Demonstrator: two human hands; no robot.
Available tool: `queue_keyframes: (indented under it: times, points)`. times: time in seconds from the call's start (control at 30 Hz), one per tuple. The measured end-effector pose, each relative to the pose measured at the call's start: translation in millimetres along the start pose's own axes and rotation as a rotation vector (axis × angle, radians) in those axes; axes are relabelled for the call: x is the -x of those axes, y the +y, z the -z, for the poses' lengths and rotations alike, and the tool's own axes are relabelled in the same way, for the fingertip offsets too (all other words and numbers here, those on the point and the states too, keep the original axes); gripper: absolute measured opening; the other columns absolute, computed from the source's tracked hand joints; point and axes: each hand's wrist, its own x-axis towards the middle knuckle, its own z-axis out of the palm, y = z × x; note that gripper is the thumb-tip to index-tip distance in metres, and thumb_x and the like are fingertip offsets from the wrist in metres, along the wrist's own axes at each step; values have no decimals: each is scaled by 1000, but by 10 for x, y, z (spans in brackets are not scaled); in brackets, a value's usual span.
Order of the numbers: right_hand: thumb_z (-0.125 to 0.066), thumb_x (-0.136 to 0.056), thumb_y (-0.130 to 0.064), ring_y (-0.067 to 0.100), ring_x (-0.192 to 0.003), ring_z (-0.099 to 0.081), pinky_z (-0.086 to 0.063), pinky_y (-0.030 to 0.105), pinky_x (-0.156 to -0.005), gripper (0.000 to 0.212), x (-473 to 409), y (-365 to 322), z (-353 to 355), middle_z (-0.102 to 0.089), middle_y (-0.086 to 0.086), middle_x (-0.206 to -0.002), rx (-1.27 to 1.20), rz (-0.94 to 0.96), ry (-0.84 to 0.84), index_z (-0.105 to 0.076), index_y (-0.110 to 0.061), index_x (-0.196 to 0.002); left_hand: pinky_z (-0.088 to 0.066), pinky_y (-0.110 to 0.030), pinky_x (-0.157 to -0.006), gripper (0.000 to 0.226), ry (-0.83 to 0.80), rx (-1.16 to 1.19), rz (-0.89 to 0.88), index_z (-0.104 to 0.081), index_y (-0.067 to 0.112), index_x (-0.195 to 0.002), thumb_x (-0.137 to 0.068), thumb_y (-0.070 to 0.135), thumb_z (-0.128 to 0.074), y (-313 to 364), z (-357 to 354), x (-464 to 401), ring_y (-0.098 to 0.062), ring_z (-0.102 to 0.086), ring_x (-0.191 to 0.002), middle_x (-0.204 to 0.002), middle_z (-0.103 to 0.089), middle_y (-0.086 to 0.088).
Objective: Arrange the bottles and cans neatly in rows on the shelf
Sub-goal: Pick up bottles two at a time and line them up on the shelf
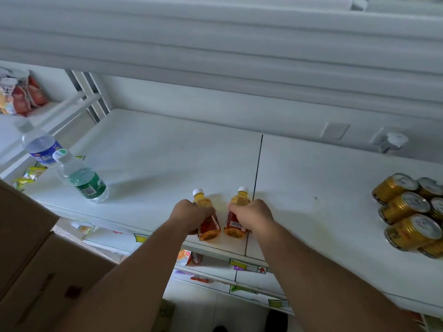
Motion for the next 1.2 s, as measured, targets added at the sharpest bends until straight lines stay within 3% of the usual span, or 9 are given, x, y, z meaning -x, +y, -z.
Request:
queue_keyframes:
  times: [0.17, 0.23, 0.33, 0.5, 0.67, 0.83, 1.03, 1.2]
  points:
    - [-71, -79, -51, 17, -72, -66, -53, 30, -59, 46, 50, 47, 57, -67, 4, -86, -17, 35, 27, -60, -12, -100, -62, -41, -77, 41, 7, 45, -34, -65, 8, -94, -70, 37, -83, -15, 6, 45, -22, -72, -80, -90, -71, -10]
    - [-72, -78, -50, 17, -74, -67, -58, 35, -67, 44, 76, 85, 108, -67, 3, -88, -38, 78, 52, -60, -14, -99, -60, -36, -68, 40, 14, 44, -71, -65, 9, -95, -70, 36, -82, 8, 3, 108, -18, -70, -77, -87, -71, -7]
    - [-74, -79, -51, 13, -80, -64, -57, 34, -70, 45, 157, 152, 234, -65, 0, -93, -83, 164, 78, -57, -18, -105, -46, -25, -54, 32, 23, 41, -149, -63, 11, -96, -76, 31, -79, 66, -15, 278, -13, -62, -68, -83, -66, -4]
    - [-77, -84, -44, 12, -92, -60, -50, 29, -75, 46, 391, 285, 585, -60, -6, -105, -162, 314, 95, -52, -24, -117, -59, -38, -79, 30, 51, 42, -318, -64, 18, -101, -76, 24, -79, 148, -101, 677, -18, -68, -87, -95, -69, 0]
    - [-77, -83, -41, 11, -91, -61, -54, 33, -83, 41, 689, 546, 944, -62, -5, -106, -243, 447, 127, -53, -28, -114, -55, -33, -80, 49, 83, 139, -426, -60, 23, -120, -76, 21, -81, 154, -295, 1228, -10, -65, -92, -104, -65, 9]
    - [-77, -81, -41, 6, -89, -62, -52, 28, -74, 41, 967, 933, 1259, -64, -11, -100, -273, 483, 124, -58, -26, -114, -50, -19, -68, 51, 101, 112, -507, -58, 28, -121, -76, 21, -82, 101, -592, 1771, -3, -65, -89, -106, -67, 10]
    - [-79, -80, -45, 4, -90, -62, -46, 22, -70, 46, 1330, 1426, 1445, -66, -11, -104, -301, 493, 177, -63, -24, -117, -60, -35, -81, 60, 89, 99, -568, -59, 26, -127, -73, 23, -84, -75, -893, 2266, -7, -68, -92, -105, -69, 9]
    - [-79, -81, -45, -2, -86, -59, -41, 18, -65, 37, 1727, 1752, 1556, -65, -15, -99, -338, 505, 236, -64, -29, -111, -57, -24, -73, 56, 58, 88, -615, -59, 27, -125, -76, 19, -83, -212, -1048, 2628, -2, -65, -87, -105, -66, 10]
